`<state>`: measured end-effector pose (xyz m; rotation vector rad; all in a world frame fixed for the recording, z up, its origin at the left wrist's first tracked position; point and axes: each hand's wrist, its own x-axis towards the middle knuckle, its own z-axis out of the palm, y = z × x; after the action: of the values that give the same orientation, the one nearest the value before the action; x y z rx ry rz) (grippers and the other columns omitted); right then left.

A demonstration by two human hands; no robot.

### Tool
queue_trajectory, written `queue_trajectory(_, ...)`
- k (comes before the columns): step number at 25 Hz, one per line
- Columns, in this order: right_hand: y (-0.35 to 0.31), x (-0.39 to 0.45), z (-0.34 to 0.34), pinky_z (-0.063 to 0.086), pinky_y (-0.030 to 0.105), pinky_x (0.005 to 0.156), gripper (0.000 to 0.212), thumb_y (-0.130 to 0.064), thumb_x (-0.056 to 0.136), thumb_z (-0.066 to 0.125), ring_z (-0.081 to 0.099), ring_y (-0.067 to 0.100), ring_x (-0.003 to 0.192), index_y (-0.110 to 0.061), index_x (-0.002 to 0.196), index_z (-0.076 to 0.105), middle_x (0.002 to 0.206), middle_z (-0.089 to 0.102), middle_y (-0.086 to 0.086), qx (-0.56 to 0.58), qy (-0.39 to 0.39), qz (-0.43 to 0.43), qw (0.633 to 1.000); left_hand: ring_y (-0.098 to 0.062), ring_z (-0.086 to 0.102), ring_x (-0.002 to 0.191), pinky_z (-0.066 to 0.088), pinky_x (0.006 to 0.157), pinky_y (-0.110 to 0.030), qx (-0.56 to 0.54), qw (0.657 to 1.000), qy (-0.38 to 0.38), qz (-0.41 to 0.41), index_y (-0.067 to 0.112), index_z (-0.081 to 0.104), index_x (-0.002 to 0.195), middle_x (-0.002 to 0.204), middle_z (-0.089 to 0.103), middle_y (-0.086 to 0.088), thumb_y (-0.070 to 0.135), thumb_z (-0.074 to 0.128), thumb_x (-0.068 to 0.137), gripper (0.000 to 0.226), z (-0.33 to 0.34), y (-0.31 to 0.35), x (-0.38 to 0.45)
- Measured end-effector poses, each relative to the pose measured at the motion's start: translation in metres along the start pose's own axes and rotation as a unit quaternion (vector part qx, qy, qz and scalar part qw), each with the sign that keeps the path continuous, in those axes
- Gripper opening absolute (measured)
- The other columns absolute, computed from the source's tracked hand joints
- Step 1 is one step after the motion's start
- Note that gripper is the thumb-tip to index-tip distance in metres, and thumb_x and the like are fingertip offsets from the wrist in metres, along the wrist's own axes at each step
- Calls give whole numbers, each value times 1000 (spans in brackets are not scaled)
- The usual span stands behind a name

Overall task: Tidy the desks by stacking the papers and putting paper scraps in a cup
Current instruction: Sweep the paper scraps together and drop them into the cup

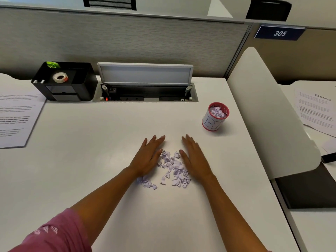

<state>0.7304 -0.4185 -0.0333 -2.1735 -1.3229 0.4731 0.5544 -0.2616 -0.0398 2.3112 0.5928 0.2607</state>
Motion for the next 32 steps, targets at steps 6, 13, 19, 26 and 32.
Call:
queue_trajectory(6,-29,-49,18,20,37,121,56,-54,98,44,15,-9,145,-27,148,41,155,31,-19,83,-30,-29,996,1,10,148,0,123,-32,-18,998,-53,22,28,40,148,157,29,14,32,27,106,44,1,-1,-14)
queue_trajectory(13,-59,-106,30,28,28,109,118,-86,59,64,28,7,138,-28,153,23,157,23,-13,-18,138,62,988,3,15,146,8,124,-33,-26,999,-20,2,32,29,152,157,27,18,52,48,96,63,8,16,-70)
queue_trajectory(19,-54,-98,48,29,34,109,85,-74,85,46,31,16,136,-28,153,28,157,30,-7,-117,147,92,978,-11,6,151,11,121,-30,64,997,16,44,33,15,155,163,10,9,38,42,101,61,24,26,-61)
queue_trajectory(26,-46,-107,48,46,39,96,46,-46,89,52,49,19,123,-27,131,54,140,51,-4,-130,203,38,970,-25,42,136,33,111,-33,192,974,25,119,20,51,139,143,50,-2,39,40,99,45,30,22,-73)
queue_trajectory(32,-60,-99,45,52,35,81,87,-82,79,42,48,17,120,-29,148,38,147,45,-1,-180,183,84,963,-30,53,103,48,74,-40,316,943,109,-6,18,40,148,136,49,-13,55,53,86,73,21,29,-88)
